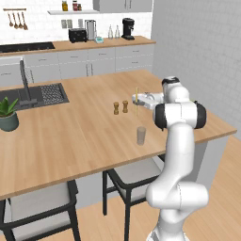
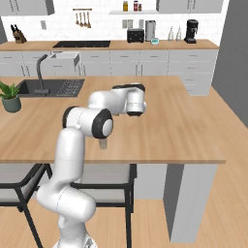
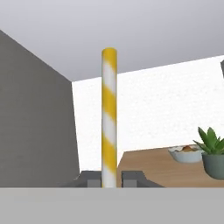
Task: Take a straw from the drawer in front and place it inside the glass cup on the dining counter.
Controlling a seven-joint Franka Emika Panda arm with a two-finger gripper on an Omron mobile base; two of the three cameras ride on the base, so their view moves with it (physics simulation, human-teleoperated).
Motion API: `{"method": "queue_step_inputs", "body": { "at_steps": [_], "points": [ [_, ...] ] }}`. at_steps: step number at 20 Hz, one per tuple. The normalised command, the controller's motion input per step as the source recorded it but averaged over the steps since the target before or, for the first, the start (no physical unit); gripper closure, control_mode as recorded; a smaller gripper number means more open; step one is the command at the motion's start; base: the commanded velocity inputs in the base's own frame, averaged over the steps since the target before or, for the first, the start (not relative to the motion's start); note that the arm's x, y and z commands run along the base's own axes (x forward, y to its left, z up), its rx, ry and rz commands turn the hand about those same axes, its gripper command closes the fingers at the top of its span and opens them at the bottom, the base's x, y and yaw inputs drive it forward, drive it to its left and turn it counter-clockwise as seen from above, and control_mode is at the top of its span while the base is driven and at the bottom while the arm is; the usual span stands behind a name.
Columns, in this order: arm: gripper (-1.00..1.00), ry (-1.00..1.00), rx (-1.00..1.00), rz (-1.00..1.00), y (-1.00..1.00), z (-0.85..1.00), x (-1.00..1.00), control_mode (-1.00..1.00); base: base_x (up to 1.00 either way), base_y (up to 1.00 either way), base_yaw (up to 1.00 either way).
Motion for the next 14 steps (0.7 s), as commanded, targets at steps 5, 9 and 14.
{"method": "queue_step_inputs", "body": {
  "at_steps": [5,9,14],
  "points": [
    [1.00,-0.17,0.00,0.07,-0.18,-0.30,-0.02,-1.00,0.00,0.00,0.00],
    [1.00,-0.28,0.00,0.09,-0.35,-0.35,0.00,-1.00,0.00,0.00,0.00],
    [1.00,-0.01,0.03,0.03,-0.39,-0.05,0.00,-1.00,0.00,0.00,0.00]
  ]
}}
